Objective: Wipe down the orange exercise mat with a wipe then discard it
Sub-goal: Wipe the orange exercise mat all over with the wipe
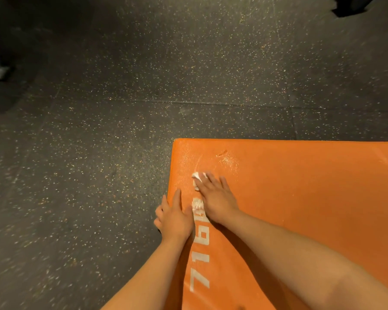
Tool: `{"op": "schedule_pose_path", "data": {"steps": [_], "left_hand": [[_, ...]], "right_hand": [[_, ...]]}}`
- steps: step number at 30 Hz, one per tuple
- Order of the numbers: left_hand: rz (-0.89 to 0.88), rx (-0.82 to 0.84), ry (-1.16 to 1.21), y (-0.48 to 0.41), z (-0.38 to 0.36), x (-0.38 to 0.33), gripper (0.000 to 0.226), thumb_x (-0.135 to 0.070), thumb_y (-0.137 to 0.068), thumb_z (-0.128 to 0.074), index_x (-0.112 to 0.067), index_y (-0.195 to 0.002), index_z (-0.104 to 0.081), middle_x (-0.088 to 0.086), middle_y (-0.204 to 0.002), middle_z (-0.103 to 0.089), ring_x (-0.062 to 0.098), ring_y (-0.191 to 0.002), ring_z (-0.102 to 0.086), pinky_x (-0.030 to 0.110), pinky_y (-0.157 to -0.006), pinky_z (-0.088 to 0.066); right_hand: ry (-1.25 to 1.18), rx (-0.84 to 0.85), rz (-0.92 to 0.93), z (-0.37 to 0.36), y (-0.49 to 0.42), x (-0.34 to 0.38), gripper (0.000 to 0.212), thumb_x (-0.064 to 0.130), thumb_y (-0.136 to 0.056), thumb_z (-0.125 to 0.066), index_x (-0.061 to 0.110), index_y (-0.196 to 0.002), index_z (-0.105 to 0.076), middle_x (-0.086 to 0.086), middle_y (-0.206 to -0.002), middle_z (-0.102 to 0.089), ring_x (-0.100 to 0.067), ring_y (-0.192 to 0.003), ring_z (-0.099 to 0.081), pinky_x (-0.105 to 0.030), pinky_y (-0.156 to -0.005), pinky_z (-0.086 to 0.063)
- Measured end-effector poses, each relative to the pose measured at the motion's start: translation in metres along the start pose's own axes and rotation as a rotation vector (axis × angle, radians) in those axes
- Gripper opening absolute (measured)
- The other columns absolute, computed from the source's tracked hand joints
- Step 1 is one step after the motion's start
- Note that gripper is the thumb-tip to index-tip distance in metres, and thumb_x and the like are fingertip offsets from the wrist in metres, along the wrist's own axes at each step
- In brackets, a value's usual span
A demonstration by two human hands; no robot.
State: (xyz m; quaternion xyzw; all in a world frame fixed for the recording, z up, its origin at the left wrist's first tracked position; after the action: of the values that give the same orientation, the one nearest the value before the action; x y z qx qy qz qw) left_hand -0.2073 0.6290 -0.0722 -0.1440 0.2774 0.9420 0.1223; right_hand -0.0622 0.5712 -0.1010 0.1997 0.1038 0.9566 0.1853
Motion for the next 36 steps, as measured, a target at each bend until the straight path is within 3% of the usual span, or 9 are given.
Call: {"op": "schedule_pose_path", "data": {"steps": [4, 11, 13, 17, 23, 28, 33, 36], "left_hand": [[0.060, -0.042, 0.052, 0.038, -0.006, 0.016, 0.062, -0.050, -0.100, -0.042, -0.042, -0.156, -0.017, 0.004, -0.162, -0.023, 0.032, -0.143, -0.022, 0.052, -0.114, -0.024], [0.097, -0.014, 0.043, 0.100, -0.012, 0.046, 0.055, -0.042, -0.100, -0.044, -0.046, -0.152, -0.024, 0.005, -0.159, -0.027, 0.035, -0.138, -0.028, 0.049, -0.114, -0.027], [0.141, 0.015, 0.025, 0.121, -0.016, 0.060, 0.056, -0.049, -0.101, -0.039, -0.045, -0.154, -0.020, 0.008, -0.156, -0.031, 0.036, -0.135, -0.030, 0.048, -0.113, -0.027], [0.152, 0.016, 0.050, 0.152, -0.021, 0.077, 0.059, -0.055, -0.102, -0.034, -0.046, -0.156, -0.013, 0.011, -0.150, -0.037, 0.038, -0.128, -0.036, 0.048, -0.112, -0.029], [0.150, 0.014, 0.141, 0.149, -0.023, 0.083, 0.058, -0.046, -0.102, -0.041, -0.048, -0.155, -0.018, 0.009, -0.152, -0.035, 0.038, -0.128, -0.042, 0.047, -0.112, -0.030], [0.088, -0.086, 0.255, 0.148, -0.021, 0.086, 0.053, -0.039, -0.102, -0.050, -0.044, -0.152, -0.033, 0.004, -0.144, -0.041, 0.030, -0.125, -0.042, 0.042, -0.111, -0.029], [0.031, -0.172, 0.362, 0.135, -0.021, 0.087, 0.047, -0.029, -0.104, -0.049, -0.037, -0.149, -0.043, 0.004, -0.138, -0.044, 0.024, -0.122, -0.040, 0.035, -0.109, -0.030], [-0.043, -0.231, 0.395, 0.112, -0.009, 0.082, 0.046, -0.025, -0.103, -0.052, -0.034, -0.148, -0.046, 0.006, -0.135, -0.046, 0.024, -0.123, -0.040, 0.034, -0.108, -0.033]], "right_hand": [[-0.030, 0.044, -0.091, -0.008, 0.023, 0.023, 0.072, 0.016, -0.103, -0.039, 0.022, -0.163, -0.001, 0.003, -0.170, 0.012, -0.017, -0.154, 0.019, -0.049, -0.123, 0.008], [0.024, 0.179, 0.258, -0.037, 0.104, 0.049, 0.057, 0.028, -0.109, -0.028, 0.028, -0.163, -0.009, 0.006, -0.170, 0.000, -0.017, -0.156, 0.009, -0.051, -0.125, 0.005], [0.047, 0.194, 0.216, -0.035, 0.113, 0.045, 0.059, 0.026, -0.110, -0.029, 0.030, -0.163, -0.004, 0.008, -0.170, 0.005, -0.017, -0.156, 0.014, -0.051, -0.125, 0.008], [-0.028, 0.174, -0.051, -0.029, 0.127, 0.048, 0.066, 0.023, -0.107, -0.032, 0.025, -0.163, 0.002, 0.002, -0.169, 0.016, -0.020, -0.154, 0.019, -0.050, -0.125, 0.006], [-0.058, 0.220, 0.158, -0.043, 0.163, 0.076, 0.055, 0.029, -0.111, -0.026, 0.030, -0.163, -0.008, 0.007, -0.170, 0.004, -0.014, -0.156, 0.012, -0.050, -0.126, 0.003], [-0.060, 0.155, -0.050, -0.031, 0.150, 0.065, 0.058, 0.031, -0.111, -0.023, 0.027, -0.163, 0.001, 0.001, -0.170, 0.008, -0.019, -0.156, 0.015, -0.047, -0.124, 0.006], [-0.179, 0.181, 0.126, -0.046, 0.147, 0.097, 0.057, 0.028, -0.110, -0.026, 0.029, -0.163, -0.005, 0.005, -0.171, 0.002, -0.014, -0.156, 0.012, -0.045, -0.127, 0.000], [-0.231, 0.096, 0.090, -0.037, 0.128, 0.097, 0.057, 0.026, -0.110, -0.027, 0.033, -0.163, -0.006, 0.011, -0.170, 0.001, -0.011, -0.155, 0.011, -0.039, -0.126, 0.001]]}}
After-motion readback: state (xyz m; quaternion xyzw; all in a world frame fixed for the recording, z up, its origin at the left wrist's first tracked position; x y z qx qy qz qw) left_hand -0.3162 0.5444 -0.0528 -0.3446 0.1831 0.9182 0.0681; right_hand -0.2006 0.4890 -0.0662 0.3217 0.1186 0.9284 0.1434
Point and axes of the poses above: each hand's wrist, its own y-axis away from the middle knuckle, its own z-axis out of the back of the hand, x = y × z, the point moved 1 cm from there along -y, towards the middle knuckle
